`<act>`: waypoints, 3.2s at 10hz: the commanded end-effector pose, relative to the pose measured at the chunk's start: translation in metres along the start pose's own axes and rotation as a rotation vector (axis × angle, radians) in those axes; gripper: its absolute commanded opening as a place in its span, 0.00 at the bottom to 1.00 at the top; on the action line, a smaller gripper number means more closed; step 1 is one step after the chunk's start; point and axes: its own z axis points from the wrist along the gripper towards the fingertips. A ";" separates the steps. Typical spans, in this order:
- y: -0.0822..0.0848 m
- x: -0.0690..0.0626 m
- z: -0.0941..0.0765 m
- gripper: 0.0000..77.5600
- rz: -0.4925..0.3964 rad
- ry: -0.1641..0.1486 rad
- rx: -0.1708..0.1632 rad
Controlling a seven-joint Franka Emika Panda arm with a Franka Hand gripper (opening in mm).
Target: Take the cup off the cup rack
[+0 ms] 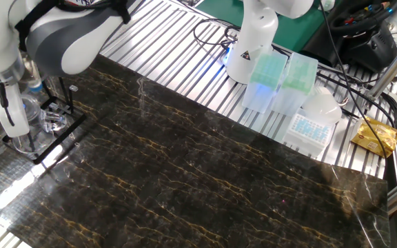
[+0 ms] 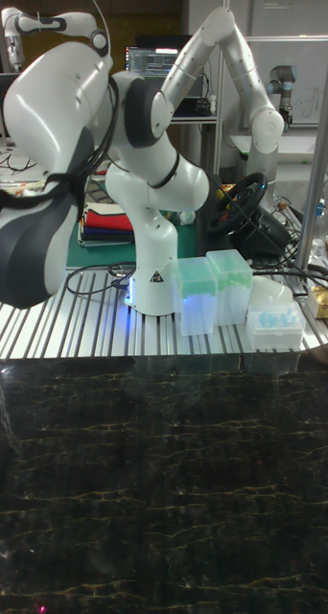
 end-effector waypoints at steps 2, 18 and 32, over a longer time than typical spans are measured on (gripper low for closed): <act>0.005 0.009 -0.035 0.02 0.031 -0.030 0.060; 0.015 0.046 -0.074 0.02 0.014 -0.030 -0.004; 0.095 0.072 -0.029 0.02 0.015 0.026 -0.095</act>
